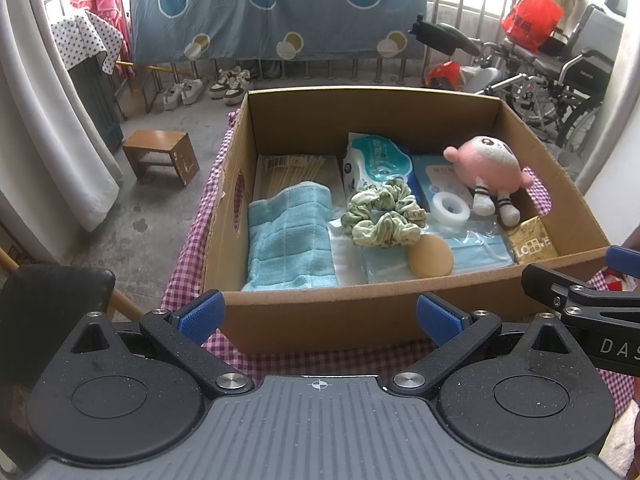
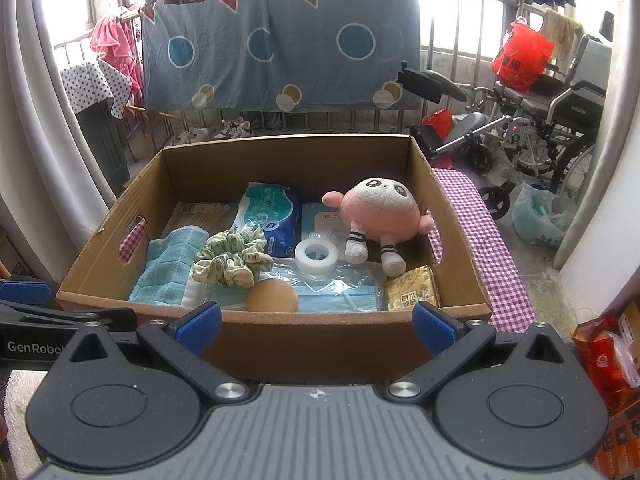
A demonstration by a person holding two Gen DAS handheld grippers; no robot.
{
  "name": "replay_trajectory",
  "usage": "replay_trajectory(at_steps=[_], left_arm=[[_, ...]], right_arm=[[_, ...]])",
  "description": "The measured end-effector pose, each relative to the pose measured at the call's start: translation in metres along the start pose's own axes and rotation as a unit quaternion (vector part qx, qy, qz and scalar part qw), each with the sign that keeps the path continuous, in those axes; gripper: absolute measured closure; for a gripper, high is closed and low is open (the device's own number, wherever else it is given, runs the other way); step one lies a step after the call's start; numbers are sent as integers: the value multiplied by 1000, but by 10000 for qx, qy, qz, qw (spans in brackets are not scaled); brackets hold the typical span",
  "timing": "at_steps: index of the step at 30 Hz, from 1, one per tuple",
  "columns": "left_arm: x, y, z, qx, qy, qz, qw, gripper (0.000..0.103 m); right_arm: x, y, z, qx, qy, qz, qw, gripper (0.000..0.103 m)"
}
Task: Organize soft objects
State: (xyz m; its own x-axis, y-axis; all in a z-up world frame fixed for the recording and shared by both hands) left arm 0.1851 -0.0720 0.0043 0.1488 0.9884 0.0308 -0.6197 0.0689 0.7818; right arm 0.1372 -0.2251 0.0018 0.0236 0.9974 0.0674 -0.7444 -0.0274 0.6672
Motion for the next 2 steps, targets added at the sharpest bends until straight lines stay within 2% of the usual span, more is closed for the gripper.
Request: replay_trajectory(at_steps=[2], left_arm=[[0, -1, 0, 2, -1, -5, 10000, 1]], right_arm=[[0, 0, 0, -2, 3, 5, 10000, 0]])
Point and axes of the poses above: each gripper's, at about its wrist camera, not at the fingertips, and y roughly against the way its jaws point, x to its left, z to its top, the point moved 7 cm from there along -y, roughly the way its jaws point, and after that the axes turned 4 degrees about z, right-handed, at the moved point
